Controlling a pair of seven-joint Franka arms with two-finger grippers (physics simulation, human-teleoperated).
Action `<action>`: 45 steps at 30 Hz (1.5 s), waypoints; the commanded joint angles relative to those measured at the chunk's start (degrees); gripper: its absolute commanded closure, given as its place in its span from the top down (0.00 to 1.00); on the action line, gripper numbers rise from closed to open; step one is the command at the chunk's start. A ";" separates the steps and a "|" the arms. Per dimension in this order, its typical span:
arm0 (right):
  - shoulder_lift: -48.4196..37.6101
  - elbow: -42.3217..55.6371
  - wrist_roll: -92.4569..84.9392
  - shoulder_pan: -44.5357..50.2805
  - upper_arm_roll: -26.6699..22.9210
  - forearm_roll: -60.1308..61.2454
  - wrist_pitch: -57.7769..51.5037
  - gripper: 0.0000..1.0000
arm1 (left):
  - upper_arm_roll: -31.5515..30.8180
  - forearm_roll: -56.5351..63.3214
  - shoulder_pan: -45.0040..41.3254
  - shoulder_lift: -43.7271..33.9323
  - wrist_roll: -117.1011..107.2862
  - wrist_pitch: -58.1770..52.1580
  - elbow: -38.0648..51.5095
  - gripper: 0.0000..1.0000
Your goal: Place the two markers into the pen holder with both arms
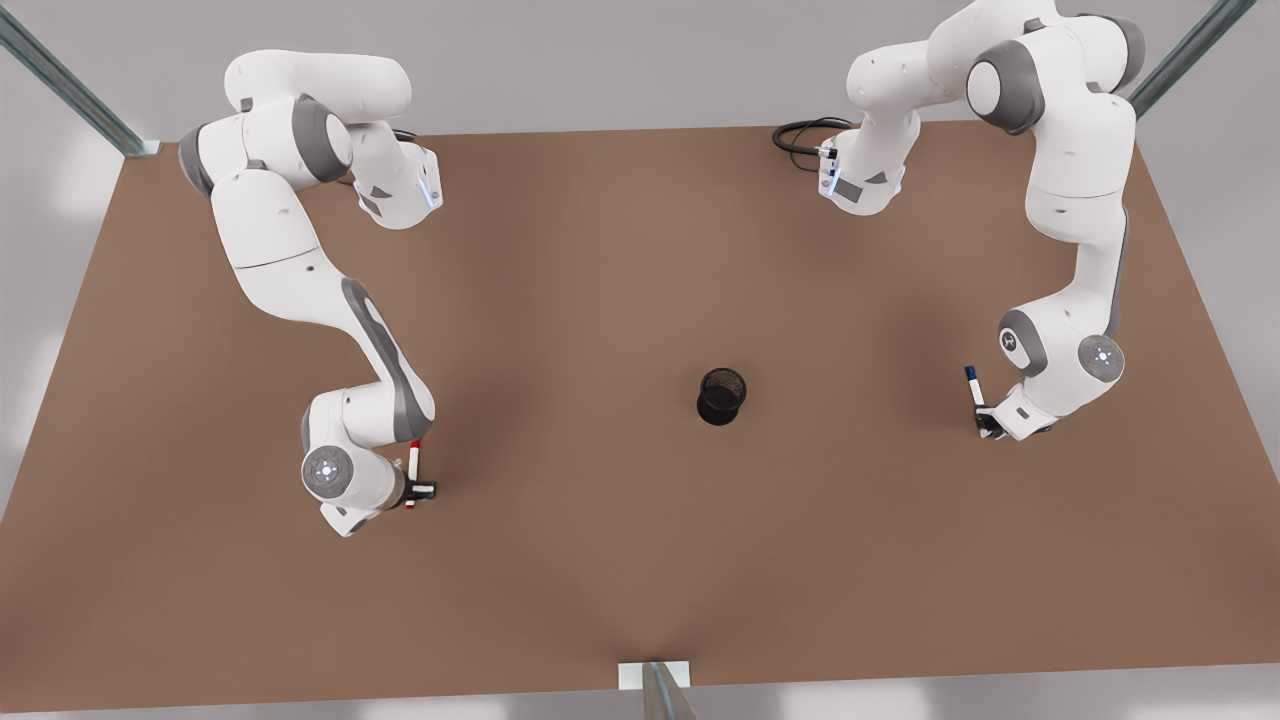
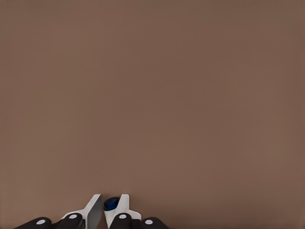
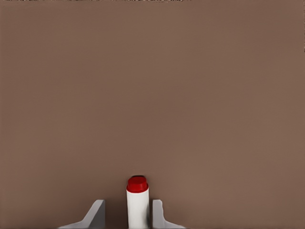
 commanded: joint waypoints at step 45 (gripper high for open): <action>0.21 23.23 58.80 48.69 -4.92 -35.37 25.79 0.21 | -6.06 -3.29 -0.55 -6.27 2.63 -3.65 1.43 0.21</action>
